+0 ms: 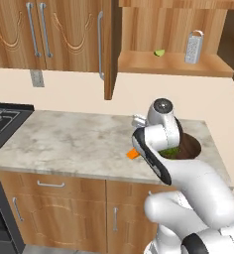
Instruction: Pick the cheese from the fridge and the cheese grater from the cabinet and place them next to the salad bowl.
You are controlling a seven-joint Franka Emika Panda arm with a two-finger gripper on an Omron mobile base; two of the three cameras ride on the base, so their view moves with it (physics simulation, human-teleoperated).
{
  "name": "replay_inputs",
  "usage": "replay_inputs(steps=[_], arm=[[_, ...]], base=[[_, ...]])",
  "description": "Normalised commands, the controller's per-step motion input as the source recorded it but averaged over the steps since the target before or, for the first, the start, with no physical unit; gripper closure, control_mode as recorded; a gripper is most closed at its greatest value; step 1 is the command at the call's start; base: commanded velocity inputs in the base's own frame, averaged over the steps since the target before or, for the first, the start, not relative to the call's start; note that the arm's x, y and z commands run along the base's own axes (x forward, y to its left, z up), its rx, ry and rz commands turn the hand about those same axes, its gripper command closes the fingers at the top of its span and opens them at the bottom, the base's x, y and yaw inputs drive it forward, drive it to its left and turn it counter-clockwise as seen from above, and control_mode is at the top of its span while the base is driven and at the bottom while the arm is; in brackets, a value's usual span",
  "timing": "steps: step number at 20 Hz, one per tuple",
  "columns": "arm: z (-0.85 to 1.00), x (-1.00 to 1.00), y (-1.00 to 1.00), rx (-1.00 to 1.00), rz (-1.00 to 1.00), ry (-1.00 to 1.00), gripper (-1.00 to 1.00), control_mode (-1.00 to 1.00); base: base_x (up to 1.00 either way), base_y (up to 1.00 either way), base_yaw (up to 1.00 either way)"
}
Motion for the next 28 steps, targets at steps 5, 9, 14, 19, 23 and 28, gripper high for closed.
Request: replay_inputs(steps=[5, 9, 14, 19, 23, 28], arm=[[1.0, -0.15, -0.51, -0.4, 0.04, -0.34, -1.0, -1.0], [1.0, -0.21, -0.47, -0.32, 0.0, -0.56, -1.0, -1.0], [1.0, -0.28, -0.03, -0.23, 0.0, -0.43, -1.0, -1.0], [1.0, -0.02, -0.35, -0.1, 0.0, 0.0, -1.0, -1.0], [0.93, 0.09, -0.47, -0.05, 0.0, 0.17, -1.0, -1.0], [0.78, 0.16, -0.25, -0.19, 0.0, 0.12, -1.0, -1.0]], base=[[0.0, 0.0, 0.0], [0.0, 0.0, 0.0], [0.0, 0.0, 0.0], [0.0, 0.0, 0.0], [0.0, 0.0, 0.0], [0.0, 0.0, 0.0]])
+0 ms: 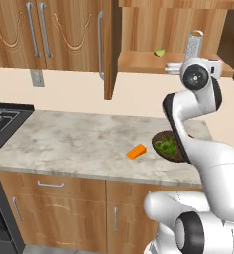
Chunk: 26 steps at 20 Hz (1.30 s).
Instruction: Pick the cheese from the fridge and the cheese grater from the cabinet and place them next to the salad bowl.
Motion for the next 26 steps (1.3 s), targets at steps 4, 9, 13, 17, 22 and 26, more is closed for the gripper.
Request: replay_inputs(steps=[4, 9, 13, 17, 22, 26], arm=[[0.39, 0.27, -0.43, -0.2, -0.11, 0.02, -1.0, -1.0], [0.04, 0.06, -0.04, -0.02, 0.0, -0.01, -1.0, -1.0], [0.0, 0.6, -0.07, 0.0, -0.07, 0.11, -1.0, -1.0], [0.0, 0.47, -0.08, 0.0, -0.06, 0.06, -1.0, -1.0], [0.0, 0.04, -0.01, 0.0, -0.03, 0.01, -1.0, -1.0], [0.0, 0.12, -0.04, 0.1, -0.18, 0.0, -1.0, -1.0]], base=[[0.0, 0.0, 0.0], [0.0, 0.0, 0.0], [0.0, 0.0, 0.0], [0.0, 0.0, 0.0], [0.0, 0.0, 0.0], [0.0, 0.0, 0.0]])
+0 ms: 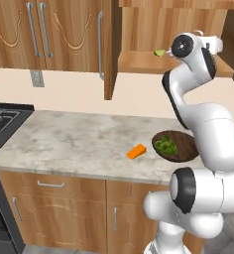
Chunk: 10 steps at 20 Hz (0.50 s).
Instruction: Pick the cheese from the fridge and the cheese grater from the cabinet and place them next to the salad bowl.
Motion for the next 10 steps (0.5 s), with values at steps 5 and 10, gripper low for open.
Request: replay_inputs(steps=[5, 10], arm=[[0.0, 0.12, 0.11, 0.42, -0.19, 0.0, -1.0, -1.0], [0.02, 0.0, -0.04, 0.14, 0.0, -0.01, -1.0, -1.0]], base=[[0.0, 0.0, 0.0], [0.0, 0.0, 0.0]])
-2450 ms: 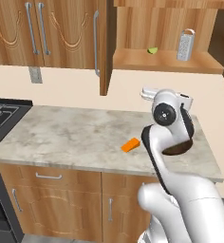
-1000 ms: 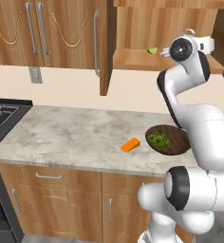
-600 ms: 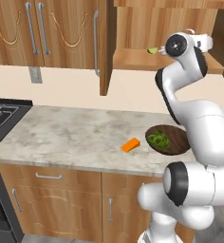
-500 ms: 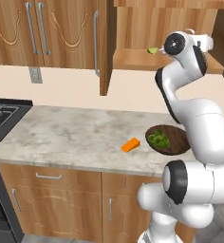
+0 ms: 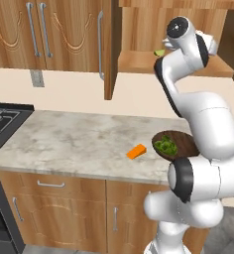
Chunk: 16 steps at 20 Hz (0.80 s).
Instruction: Pick the cheese from the fridge and the cheese grater from the cabinet and place them next to the salad bowl.
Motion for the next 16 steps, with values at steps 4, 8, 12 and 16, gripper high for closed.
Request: replay_inputs(steps=[4, 8, 12, 16], arm=[[-0.02, 0.12, 0.04, 0.06, 0.0, -0.15, -1.0, -1.0], [-0.18, 0.29, 0.0, 0.0, 0.01, -0.13, -1.0, -1.0], [-0.19, 0.19, -0.03, 0.0, 0.03, -0.21, -1.0, -1.0], [-0.08, 0.01, -0.22, -0.13, 0.08, -0.24, -1.0, -1.0]], base=[[0.0, 0.0, 0.0], [0.0, 0.0, 0.0], [0.0, 0.0, 0.0], [0.0, 0.0, 0.0]])
